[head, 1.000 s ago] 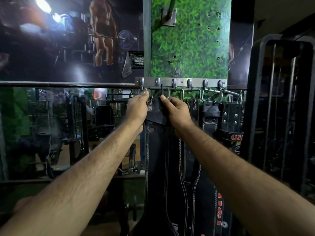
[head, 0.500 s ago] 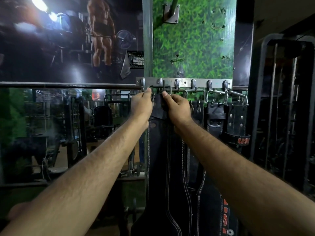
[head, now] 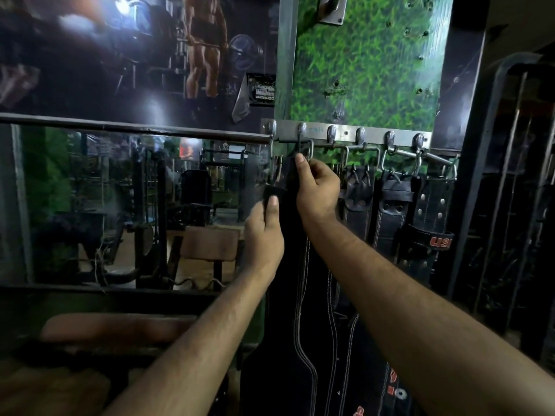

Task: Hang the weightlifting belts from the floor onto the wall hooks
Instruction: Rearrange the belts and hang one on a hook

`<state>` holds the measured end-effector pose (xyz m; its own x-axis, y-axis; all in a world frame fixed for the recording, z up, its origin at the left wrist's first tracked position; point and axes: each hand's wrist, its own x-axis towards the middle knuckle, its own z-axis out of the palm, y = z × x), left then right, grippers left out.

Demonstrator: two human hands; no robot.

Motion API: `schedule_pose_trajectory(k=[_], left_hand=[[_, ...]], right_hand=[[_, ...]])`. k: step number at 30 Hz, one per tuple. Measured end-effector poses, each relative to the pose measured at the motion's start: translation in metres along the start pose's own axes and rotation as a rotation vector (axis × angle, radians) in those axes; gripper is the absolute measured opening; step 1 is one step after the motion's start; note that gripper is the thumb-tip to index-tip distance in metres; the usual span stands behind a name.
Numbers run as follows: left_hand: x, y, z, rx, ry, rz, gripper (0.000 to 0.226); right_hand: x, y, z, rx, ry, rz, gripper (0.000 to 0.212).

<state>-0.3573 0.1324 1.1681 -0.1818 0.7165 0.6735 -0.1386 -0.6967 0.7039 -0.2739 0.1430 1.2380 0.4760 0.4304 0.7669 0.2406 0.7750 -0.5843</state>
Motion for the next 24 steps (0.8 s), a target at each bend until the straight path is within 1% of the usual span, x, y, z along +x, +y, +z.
schedule_pose_trajectory(k=[3,5,7,9,12,14,16,17,19,20,21,23,24], left_hand=[[-0.024,-0.026,-0.016,0.097,0.001,0.047,0.045],[-0.045,-0.047,-0.028,0.184,-0.015,0.042,0.052],[-0.069,-0.066,-0.042,0.24,-0.038,0.001,0.065],[-0.097,-0.077,-0.062,0.315,-0.08,-0.089,0.073],[-0.132,-0.083,-0.093,0.353,-0.178,-0.273,0.064],[-0.128,-0.06,-0.099,0.278,-0.238,-0.38,0.064],[-0.087,-0.022,-0.086,0.153,-0.135,-0.418,0.056],[-0.062,-0.002,-0.078,0.114,-0.119,-0.405,0.053],[-0.019,0.027,-0.061,0.135,-0.076,-0.263,0.063],[-0.011,0.03,-0.056,0.166,-0.082,-0.204,0.07],[-0.014,0.029,-0.053,0.197,-0.076,-0.163,0.069],[-0.04,0.014,-0.058,0.264,-0.066,-0.062,0.041],[-0.055,0.006,-0.061,0.293,-0.066,-0.011,0.037]], right_hand=[[-0.003,-0.005,0.003,0.047,-0.016,-0.004,0.041],[-0.004,-0.008,0.005,0.089,-0.012,-0.001,0.04],[-0.004,-0.012,0.005,0.113,0.007,0.016,0.033],[-0.01,-0.016,0.007,0.122,0.018,0.05,0.024],[-0.02,-0.015,0.012,0.117,0.034,0.072,0.026],[-0.025,-0.018,0.015,0.104,0.03,0.07,0.031],[-0.029,-0.024,0.019,0.087,0.005,0.047,0.037],[-0.03,-0.025,0.021,0.072,-0.013,0.033,0.037],[-0.034,-0.026,0.022,0.048,-0.019,0.026,0.036],[-0.034,-0.027,0.022,0.052,-0.005,0.033,0.034],[-0.031,-0.03,0.022,0.073,0.008,0.038,0.031],[-0.023,-0.035,0.021,0.105,0.021,0.056,0.03],[-0.019,-0.036,0.019,0.116,0.04,0.068,0.03]])
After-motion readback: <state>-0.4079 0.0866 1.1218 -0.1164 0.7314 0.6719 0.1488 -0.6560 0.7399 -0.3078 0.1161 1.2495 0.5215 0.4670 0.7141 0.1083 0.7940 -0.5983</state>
